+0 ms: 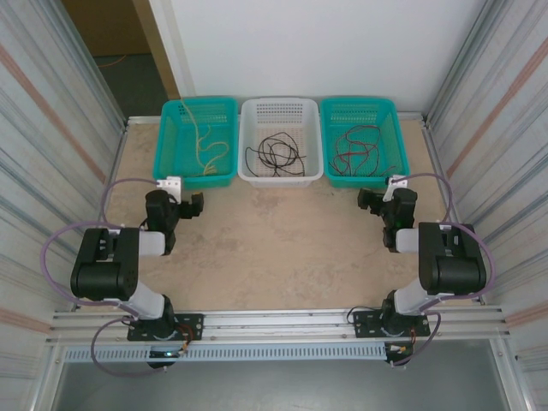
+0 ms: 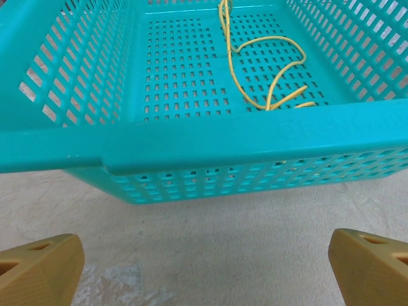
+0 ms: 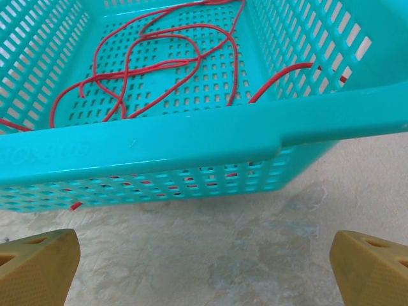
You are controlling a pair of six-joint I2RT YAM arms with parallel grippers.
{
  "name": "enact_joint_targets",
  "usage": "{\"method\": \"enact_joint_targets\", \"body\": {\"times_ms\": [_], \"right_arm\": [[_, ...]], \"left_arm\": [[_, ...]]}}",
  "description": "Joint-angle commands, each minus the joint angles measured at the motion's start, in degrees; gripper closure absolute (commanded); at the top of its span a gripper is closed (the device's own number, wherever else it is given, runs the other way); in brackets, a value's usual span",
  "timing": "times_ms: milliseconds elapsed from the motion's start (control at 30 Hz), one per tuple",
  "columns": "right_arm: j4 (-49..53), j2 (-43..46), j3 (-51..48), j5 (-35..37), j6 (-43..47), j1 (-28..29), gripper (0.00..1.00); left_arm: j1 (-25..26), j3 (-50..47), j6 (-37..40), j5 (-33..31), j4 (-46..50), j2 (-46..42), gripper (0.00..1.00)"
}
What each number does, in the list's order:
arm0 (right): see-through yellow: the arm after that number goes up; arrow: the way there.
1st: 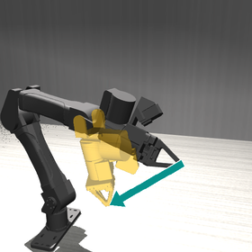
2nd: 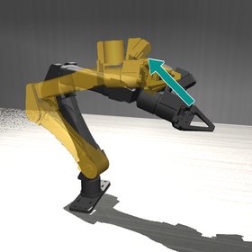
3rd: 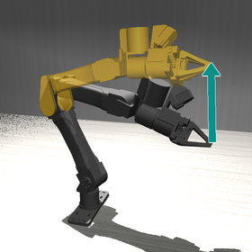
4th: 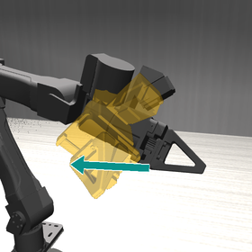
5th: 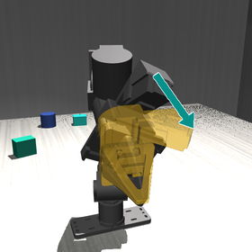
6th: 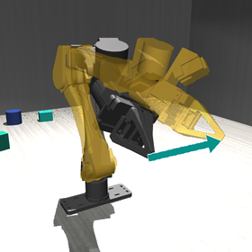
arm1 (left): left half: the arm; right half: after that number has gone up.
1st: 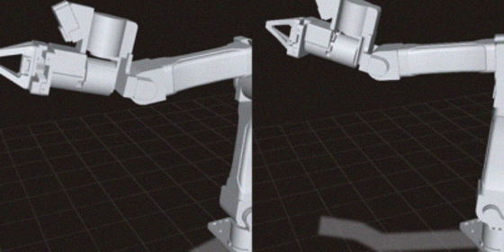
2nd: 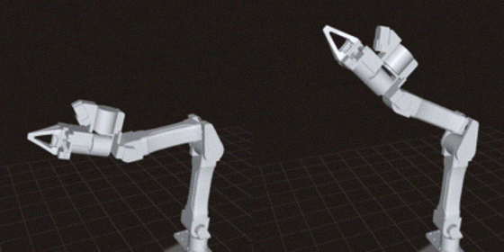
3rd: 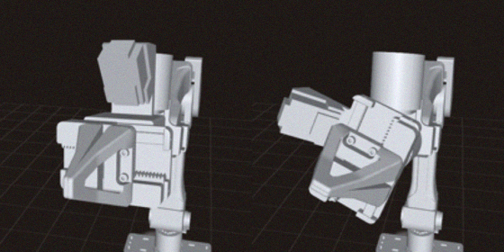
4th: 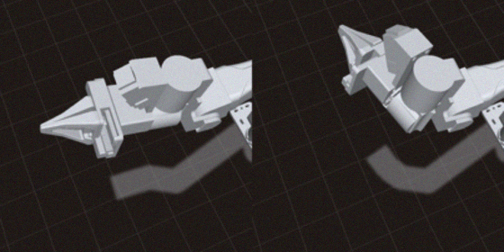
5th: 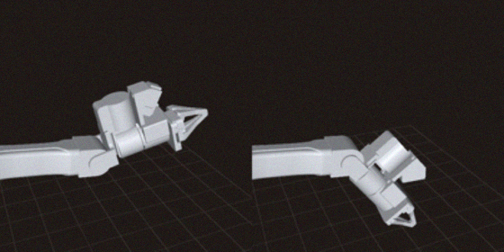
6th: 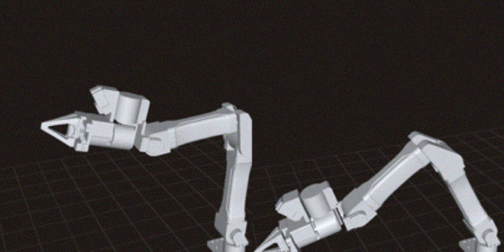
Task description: Untangle the cables
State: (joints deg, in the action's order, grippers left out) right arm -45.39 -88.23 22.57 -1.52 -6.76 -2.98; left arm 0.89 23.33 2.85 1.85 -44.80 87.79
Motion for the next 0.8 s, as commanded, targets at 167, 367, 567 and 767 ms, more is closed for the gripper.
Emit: {"method": "enact_joint_targets", "body": {"times_ms": [167,367,567,767], "right_arm": [[-0.4,-0.09,0.72,0.64,1.71,0.13,0.01],[-0.4,-0.08,0.86,0.55,1.75,0.14,0.01],[1.2,-1.07,2.27,0.44,1.68,0.07,0.01],[0.17,0.08,0.99,0.64,1.83,0.2,0.01]], "left_arm": [[0.52,0.31,1.37,-0.8,-0.26,-1.21,0.01],[0.43,0.49,1.37,-0.75,-0.12,-1.04,0.01],[0.43,0.71,1.34,-0.6,0.14,-0.97,0.01],[0.21,0.69,1.19,-0.35,0.15,-1.04,0.01]]}}
